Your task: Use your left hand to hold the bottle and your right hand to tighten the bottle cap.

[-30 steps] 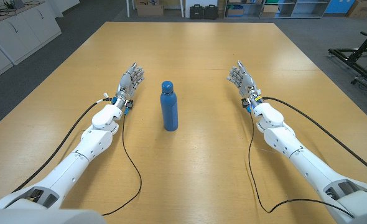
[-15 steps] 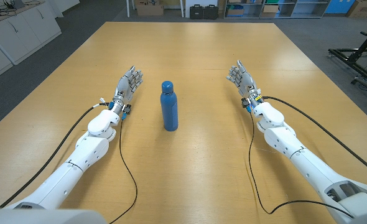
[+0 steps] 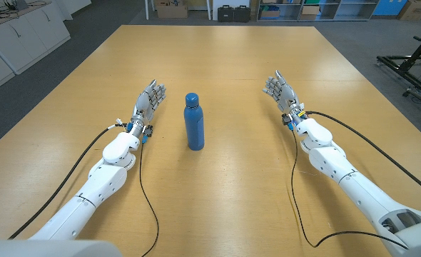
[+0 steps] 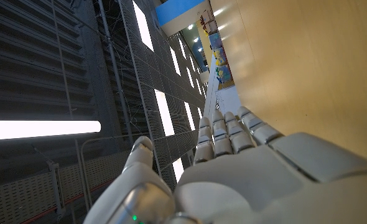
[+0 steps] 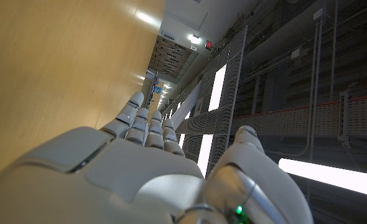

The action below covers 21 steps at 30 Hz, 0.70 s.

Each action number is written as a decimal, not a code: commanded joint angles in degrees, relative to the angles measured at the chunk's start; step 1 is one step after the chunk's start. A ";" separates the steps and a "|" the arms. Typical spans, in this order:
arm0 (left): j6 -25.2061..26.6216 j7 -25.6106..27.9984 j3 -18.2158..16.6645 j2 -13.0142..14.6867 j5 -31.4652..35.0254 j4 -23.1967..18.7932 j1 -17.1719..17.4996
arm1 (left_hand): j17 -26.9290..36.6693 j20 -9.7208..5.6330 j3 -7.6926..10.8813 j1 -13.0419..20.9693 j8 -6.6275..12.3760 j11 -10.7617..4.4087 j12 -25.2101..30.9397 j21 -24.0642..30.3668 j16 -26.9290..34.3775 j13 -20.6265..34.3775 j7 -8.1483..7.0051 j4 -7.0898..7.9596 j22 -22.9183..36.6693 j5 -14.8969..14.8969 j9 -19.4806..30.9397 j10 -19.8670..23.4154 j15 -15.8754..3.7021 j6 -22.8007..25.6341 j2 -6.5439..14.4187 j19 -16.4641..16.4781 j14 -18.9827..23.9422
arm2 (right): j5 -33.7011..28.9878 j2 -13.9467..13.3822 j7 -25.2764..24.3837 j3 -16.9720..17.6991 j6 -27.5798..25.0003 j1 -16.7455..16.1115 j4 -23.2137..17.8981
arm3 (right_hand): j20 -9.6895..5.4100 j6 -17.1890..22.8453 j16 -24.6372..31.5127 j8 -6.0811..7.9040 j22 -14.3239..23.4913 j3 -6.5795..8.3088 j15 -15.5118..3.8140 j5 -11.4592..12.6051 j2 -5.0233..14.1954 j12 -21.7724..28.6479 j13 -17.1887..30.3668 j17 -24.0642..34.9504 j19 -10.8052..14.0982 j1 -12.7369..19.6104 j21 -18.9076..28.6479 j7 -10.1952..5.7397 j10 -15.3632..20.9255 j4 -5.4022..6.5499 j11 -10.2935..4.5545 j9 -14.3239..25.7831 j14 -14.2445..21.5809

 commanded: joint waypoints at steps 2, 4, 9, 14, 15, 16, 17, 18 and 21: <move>-1.23 1.56 -1.07 1.05 1.44 -3.37 4.00 | 0.20 -1.86 0.33 0.90 0.43 -0.13 0.57 0.52 0.26 0.06 0.07 -0.44 0.30 0.21 0.23 0.79 -0.08 0.85 0.04 0.93 0.82 | 0.04 -0.78 -0.82 0.08 -1.77 -1.19 -2.21 | 0.31 0.32 0.37 0.17 0.10 0.33 0.22 0.52 0.36 0.50 0.29 0.09 0.58 0.19 -0.15 1.06 0.71 -0.32 0.10 0.14 0.35; -1.74 1.44 -1.32 1.41 1.38 -4.36 5.28 | 0.20 -1.85 0.35 0.93 0.40 -0.13 0.55 0.49 0.23 0.05 0.05 -0.47 0.30 0.22 0.23 0.78 -0.12 0.82 0.05 0.90 0.81 | 0.18 -0.73 -1.74 0.36 -1.98 -1.80 -3.07 | 0.36 0.32 0.42 0.16 0.10 0.33 0.33 0.52 0.37 0.51 0.30 0.08 0.64 0.19 -0.18 1.09 0.75 -0.33 0.26 0.14 0.47; -3.53 0.64 -1.33 1.47 1.13 -4.93 7.27 | 0.19 -1.56 0.49 1.13 0.29 -0.57 0.46 0.40 0.00 0.04 -0.34 -0.59 0.30 0.27 0.25 0.79 -0.29 0.72 0.15 0.87 0.51 | -0.31 -0.98 -3.79 0.89 -1.88 -3.17 -5.02 | 0.51 0.56 0.49 0.23 0.10 0.32 0.33 0.52 0.40 0.55 0.30 0.08 0.80 0.18 -0.19 1.14 0.88 -0.35 0.22 0.14 0.62; -4.63 0.51 -1.49 1.80 1.52 -5.40 8.59 | 0.18 -1.43 0.66 1.44 0.40 -0.88 0.41 0.29 -0.14 0.03 -1.00 -0.79 0.30 0.34 0.26 0.91 -0.50 1.14 0.23 0.77 0.46 | -0.60 -1.28 -4.85 1.00 -2.26 -3.93 -6.18 | 0.60 0.77 0.50 0.28 0.11 0.32 0.24 0.53 0.42 0.61 0.31 0.07 0.99 0.17 -0.20 1.06 1.06 -0.36 0.19 0.15 0.66; -4.84 0.52 -1.55 1.90 1.66 -5.53 8.88 | 0.18 -1.42 0.69 1.52 0.41 -0.92 0.40 0.25 -0.18 0.03 -0.99 -0.84 0.30 0.36 0.27 0.91 -0.56 1.19 0.23 0.70 0.40 | -0.60 -1.30 -5.01 1.00 -2.35 -4.05 -6.38 | 0.60 0.80 0.52 0.29 0.11 0.31 0.30 0.53 0.42 0.62 0.31 0.07 1.00 0.17 -0.21 1.07 1.09 -0.37 0.20 0.15 0.70; -5.03 0.50 -1.60 1.99 1.74 -5.62 9.13 | 0.17 -1.36 0.71 1.56 0.41 -0.94 0.39 0.23 -0.19 0.03 -1.01 -0.87 0.30 0.37 0.27 0.91 -0.58 1.19 0.22 0.67 0.41 | -0.63 -1.33 -5.16 0.99 -2.42 -4.16 -6.55 | 0.60 0.81 0.51 0.29 0.11 0.31 0.31 0.53 0.43 0.63 0.31 0.06 1.00 0.17 -0.22 1.07 1.12 -0.37 0.22 0.15 0.68; -5.17 0.44 -1.65 2.11 1.79 -5.72 9.36 | 0.17 -1.29 0.74 1.64 0.40 -0.92 0.40 0.21 -0.21 0.03 -1.02 -0.93 0.30 0.38 0.28 0.97 -0.59 1.17 0.22 0.65 0.41 | -0.71 -1.38 -5.23 0.96 -2.44 -4.24 -6.65 | 0.60 0.80 0.51 0.28 0.11 0.31 0.30 0.54 0.43 0.64 0.31 0.06 1.02 0.17 -0.22 1.04 1.16 -0.37 0.19 0.15 0.69; -5.22 0.39 -1.71 2.23 1.74 -5.87 9.62 | 0.17 -1.29 0.75 1.66 0.40 -0.90 0.40 0.21 -0.20 0.03 -1.03 -0.94 0.30 0.39 0.28 0.99 -0.58 1.17 0.22 0.65 0.42 | -0.75 -1.39 -5.33 0.95 -2.46 -4.32 -6.75 | 0.60 0.81 0.50 0.28 0.11 0.31 0.28 0.54 0.43 0.64 0.31 0.06 1.03 0.16 -0.23 1.09 1.15 -0.37 0.18 0.15 0.65; -5.66 0.39 -1.90 2.40 1.68 -6.35 10.50 | 0.17 -0.94 0.85 1.92 0.35 -0.94 0.39 0.29 -0.23 0.03 -1.20 -1.11 0.30 0.44 0.29 1.06 -0.66 1.07 0.19 0.92 0.48 | -0.82 -1.44 -5.45 0.91 -2.47 -4.46 -6.92 | 0.60 0.89 0.50 0.29 0.11 0.31 0.35 0.55 0.45 0.65 0.32 0.06 1.06 0.16 -0.26 1.04 1.21 -0.39 0.17 0.15 0.67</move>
